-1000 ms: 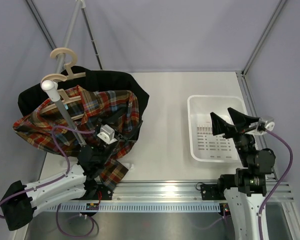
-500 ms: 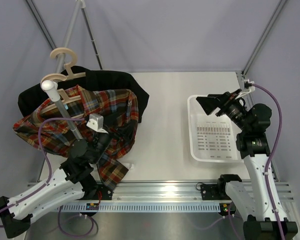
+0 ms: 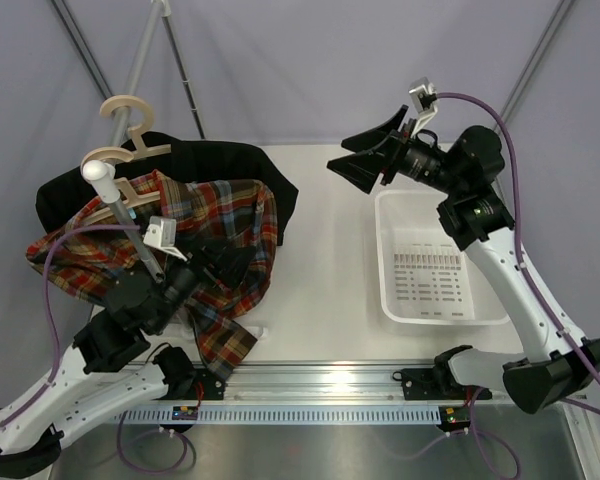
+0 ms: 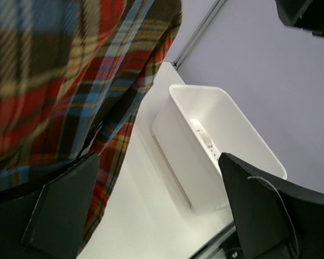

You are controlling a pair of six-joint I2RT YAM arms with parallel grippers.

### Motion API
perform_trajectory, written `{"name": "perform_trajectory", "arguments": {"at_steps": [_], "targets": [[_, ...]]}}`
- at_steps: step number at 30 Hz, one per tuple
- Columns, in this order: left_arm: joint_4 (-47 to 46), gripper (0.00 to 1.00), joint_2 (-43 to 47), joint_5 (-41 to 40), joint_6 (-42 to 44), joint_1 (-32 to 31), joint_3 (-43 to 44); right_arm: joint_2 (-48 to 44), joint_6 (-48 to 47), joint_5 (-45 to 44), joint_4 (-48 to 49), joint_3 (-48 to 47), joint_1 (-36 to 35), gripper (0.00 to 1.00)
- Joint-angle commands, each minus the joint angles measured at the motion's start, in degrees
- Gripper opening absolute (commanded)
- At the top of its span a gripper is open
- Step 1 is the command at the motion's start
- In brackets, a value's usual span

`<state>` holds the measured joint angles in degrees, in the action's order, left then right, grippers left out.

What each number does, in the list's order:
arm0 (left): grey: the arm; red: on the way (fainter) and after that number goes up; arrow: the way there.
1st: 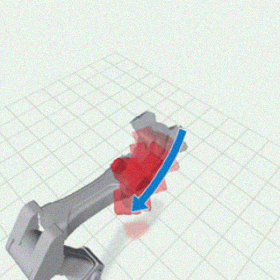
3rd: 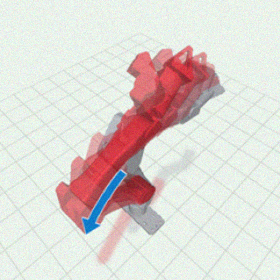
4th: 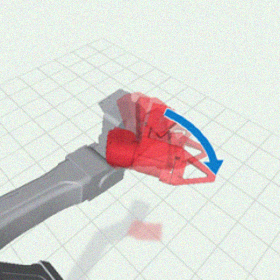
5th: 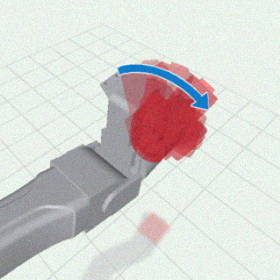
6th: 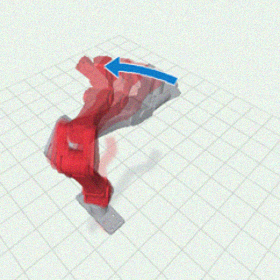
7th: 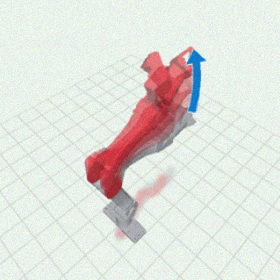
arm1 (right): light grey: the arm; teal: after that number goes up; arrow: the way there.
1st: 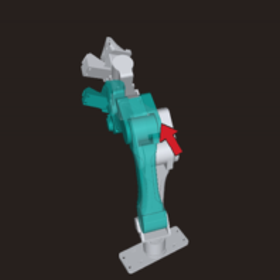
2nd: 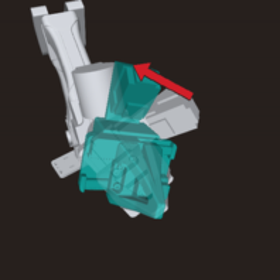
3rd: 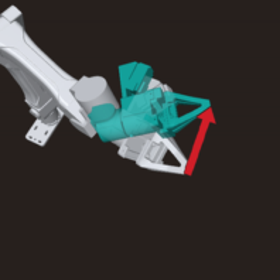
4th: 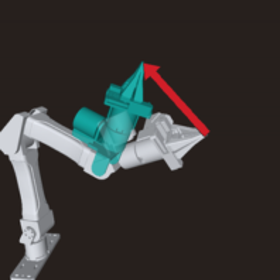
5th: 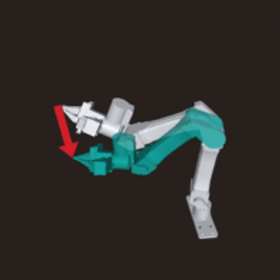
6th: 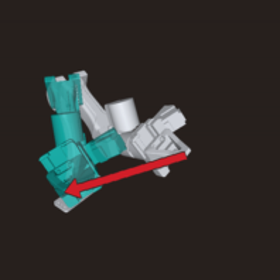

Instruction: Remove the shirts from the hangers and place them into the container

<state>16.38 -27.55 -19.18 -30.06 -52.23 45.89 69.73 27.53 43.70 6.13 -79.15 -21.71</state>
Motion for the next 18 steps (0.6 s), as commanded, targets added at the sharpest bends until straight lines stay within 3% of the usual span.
{"name": "perform_trajectory", "arguments": {"at_steps": [1, 4, 6, 10, 18], "targets": [[4.4, 0.99, 6.4, -3.7, 0.6, -0.9, -2.4, 4.9, -4.0, 0.6, -2.2, -6.0, -2.6, 0.95], [6.5, 0.99, 9.8, -3.2, 1.8, -0.9, -1.5, 8.0, -5.8, 0.4, -4.7, -10.6, -4.4, 0.93], [7.8, 0.99, 9.2, 1.3, 4.3, -0.9, 0.6, 11.1, -6.3, 1.6, -5.1, -12.6, -5.1, 0.9], [9.5, 0.99, 1.3, 6.6, 4.2, -0.9, 4.6, 17.5, -7.9, 3.8, -5.3, -19.4, -8.4, 0.82], [0.1, 0.99, -4.6, 20.7, 4.1, -0.9, 2.1, 24.6, -13.6, 8.6, -11.4, -26.7, -14.4, 0.7]]}}
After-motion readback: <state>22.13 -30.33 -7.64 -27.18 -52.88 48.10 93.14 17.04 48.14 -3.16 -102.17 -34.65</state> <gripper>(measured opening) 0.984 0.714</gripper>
